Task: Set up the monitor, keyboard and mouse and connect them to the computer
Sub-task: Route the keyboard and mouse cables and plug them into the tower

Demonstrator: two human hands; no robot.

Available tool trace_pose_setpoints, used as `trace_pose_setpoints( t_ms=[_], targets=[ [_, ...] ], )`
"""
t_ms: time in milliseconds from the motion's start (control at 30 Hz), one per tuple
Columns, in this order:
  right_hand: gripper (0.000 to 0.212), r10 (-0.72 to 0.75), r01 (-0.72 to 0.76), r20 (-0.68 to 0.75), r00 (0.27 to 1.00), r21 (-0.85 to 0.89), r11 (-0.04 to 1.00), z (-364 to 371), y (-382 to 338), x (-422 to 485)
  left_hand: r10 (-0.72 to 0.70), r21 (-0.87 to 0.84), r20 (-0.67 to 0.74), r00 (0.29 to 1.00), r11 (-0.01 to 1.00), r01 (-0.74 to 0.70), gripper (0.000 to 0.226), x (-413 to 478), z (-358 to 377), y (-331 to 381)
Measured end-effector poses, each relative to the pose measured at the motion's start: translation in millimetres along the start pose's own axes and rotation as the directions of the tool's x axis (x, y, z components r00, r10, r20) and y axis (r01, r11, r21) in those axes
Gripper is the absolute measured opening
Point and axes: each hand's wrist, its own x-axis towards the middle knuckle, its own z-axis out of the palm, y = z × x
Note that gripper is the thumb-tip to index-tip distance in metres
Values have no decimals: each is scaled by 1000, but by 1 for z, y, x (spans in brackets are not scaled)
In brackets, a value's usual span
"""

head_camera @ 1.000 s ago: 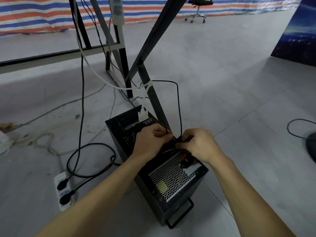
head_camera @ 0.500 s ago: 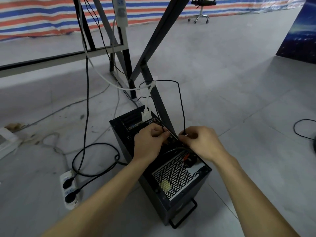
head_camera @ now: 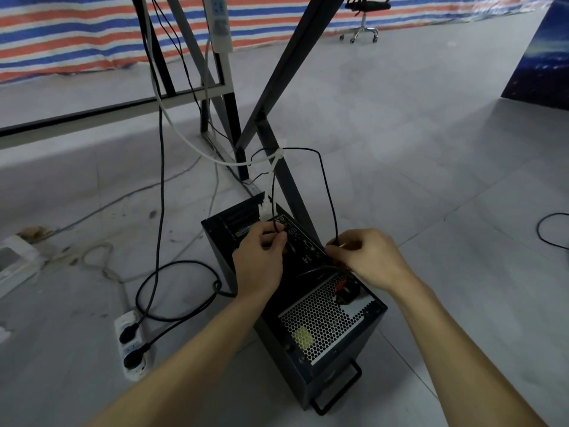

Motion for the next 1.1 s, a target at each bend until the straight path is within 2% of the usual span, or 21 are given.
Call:
trace_pose_setpoints(
  t_ms=[233,367,500,600,667,733,900,1000,1100],
  targets=[
    [28,-37,55,100,994,-191,980,-7,-19,6,-30,65,123,992,998,22,12,2,-3,-1],
    [26,-20,25,37,999,-140,990,-4,-19,3,-20,75,149,989,997,9,8,0,-1,3],
    [19,6,-6,-2,1000,-28,1000,-13,-9,-4,-34,32,235,971,999,27,12,-1,1,3],
    [18,30,-10,-119,992,164,986,-29,-10,-4,-48,7,253,966,999,48,15,0,0,1],
    [14,51,-3,-142,989,315,949,-34,-15,-2,-50,3,267,962,999,51,16,1,0,1],
    [11,90,-29,-124,988,426,904,-31,-18,1,-51,-7,305,951,998,56,19,1,-1,1],
    [9,145,-105,-28,989,554,826,-12,-16,8,-57,-1,413,909,998,63,31,2,-5,-1],
    [10,150,-97,-46,988,572,815,-1,-17,12,-29,-15,362,932,999,37,31,3,-4,1],
    [19,154,-75,-102,983,543,836,12,-19,19,13,-2,171,985,1000,-13,30,9,-4,5]
  ],
)
